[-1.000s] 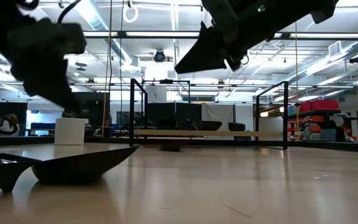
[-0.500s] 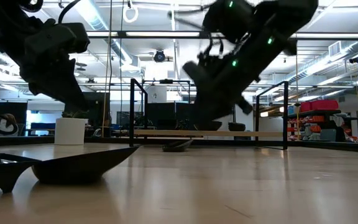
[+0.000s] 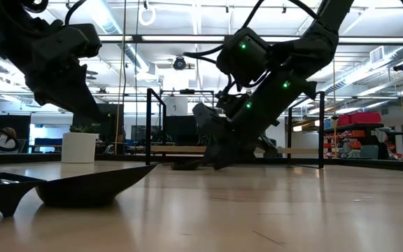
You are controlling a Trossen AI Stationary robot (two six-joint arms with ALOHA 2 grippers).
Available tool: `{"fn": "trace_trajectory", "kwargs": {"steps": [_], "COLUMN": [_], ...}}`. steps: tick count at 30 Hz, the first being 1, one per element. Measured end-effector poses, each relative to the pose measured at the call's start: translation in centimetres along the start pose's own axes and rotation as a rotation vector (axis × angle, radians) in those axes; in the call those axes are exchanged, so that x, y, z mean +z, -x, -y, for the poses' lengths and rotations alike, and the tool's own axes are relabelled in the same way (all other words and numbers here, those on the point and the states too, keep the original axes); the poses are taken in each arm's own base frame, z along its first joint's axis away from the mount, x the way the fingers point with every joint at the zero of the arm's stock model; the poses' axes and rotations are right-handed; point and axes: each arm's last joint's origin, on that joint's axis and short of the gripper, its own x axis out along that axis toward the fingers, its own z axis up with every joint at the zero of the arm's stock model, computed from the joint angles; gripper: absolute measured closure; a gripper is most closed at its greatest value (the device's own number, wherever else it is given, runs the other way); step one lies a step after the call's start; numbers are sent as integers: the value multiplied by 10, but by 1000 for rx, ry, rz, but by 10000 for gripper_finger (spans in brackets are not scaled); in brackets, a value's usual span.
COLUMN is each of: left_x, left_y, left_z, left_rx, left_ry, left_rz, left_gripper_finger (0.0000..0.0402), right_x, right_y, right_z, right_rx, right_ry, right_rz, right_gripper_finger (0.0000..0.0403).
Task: Pick & Place Mini shaped plates
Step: Stack the black teardrop shaped bowl on top of the other black teardrop shaped bowl on the shelf
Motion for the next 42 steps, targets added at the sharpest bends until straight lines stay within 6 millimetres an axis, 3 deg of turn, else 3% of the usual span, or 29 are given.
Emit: {"fn": "trace_trajectory", "kwargs": {"steps": [7,16,21,42], "left_x": [1,1,1,1], "left_y": [0,0,0,0], "left_z": [0,0,0,0], "left_rx": [6,10,14,16], "left_ry": [2,-1,-2,1], "left_rz": [16,19,24,27], "left_gripper_finger": [385,385,385,385], "right_x": [3,17,21,24], "right_y": [1,1,-2,-5], "right_z": [-1,0,6,13], "right_rx": [18,104,55,5], "right_ry": [16,-84,-128,-57], "right_rz": [5,-29,7,26], "right_gripper_finger": [273,190,182,358]}}
